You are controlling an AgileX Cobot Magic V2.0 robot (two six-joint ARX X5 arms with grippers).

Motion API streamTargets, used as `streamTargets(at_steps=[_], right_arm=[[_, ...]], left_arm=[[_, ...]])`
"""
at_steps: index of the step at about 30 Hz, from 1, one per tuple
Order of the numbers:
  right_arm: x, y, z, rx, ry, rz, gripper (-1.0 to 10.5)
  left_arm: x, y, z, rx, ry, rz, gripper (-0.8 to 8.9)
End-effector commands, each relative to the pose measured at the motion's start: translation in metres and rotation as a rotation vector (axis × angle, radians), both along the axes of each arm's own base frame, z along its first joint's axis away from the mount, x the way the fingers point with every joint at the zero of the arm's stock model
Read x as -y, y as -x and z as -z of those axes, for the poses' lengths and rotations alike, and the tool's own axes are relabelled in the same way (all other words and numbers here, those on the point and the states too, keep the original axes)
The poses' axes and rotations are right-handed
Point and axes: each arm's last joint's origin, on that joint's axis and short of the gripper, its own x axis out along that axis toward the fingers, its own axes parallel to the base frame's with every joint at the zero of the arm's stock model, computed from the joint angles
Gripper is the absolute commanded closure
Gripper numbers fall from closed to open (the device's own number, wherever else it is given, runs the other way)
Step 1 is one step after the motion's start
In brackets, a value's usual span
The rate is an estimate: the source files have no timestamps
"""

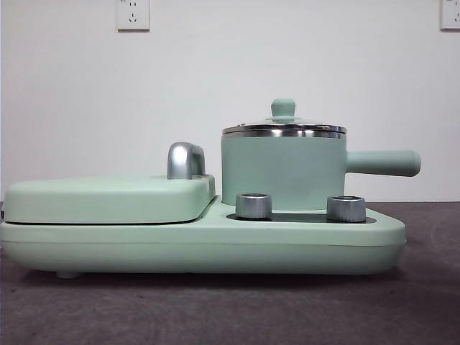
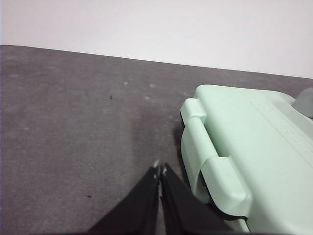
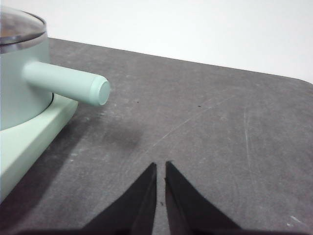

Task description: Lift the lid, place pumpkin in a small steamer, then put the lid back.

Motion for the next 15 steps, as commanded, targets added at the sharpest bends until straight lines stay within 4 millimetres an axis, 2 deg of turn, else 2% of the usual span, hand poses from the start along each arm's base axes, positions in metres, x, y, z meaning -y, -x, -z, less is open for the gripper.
streamTargets(at_steps=[1, 15], right_arm=[[0.0002, 0.0006, -0.0007, 0.021, -0.011, 0.002, 9.2], [0.0001, 0.0006, -0.0011, 0.023, -0.02, 0.002, 9.2]], left_arm=[[-0.0002, -0.0012, 0.0058, -0.01, 0.004, -0.002, 8.06], [-0.0002, -0.0012, 0.0058, -0.01, 0.004, -0.002, 8.06]])
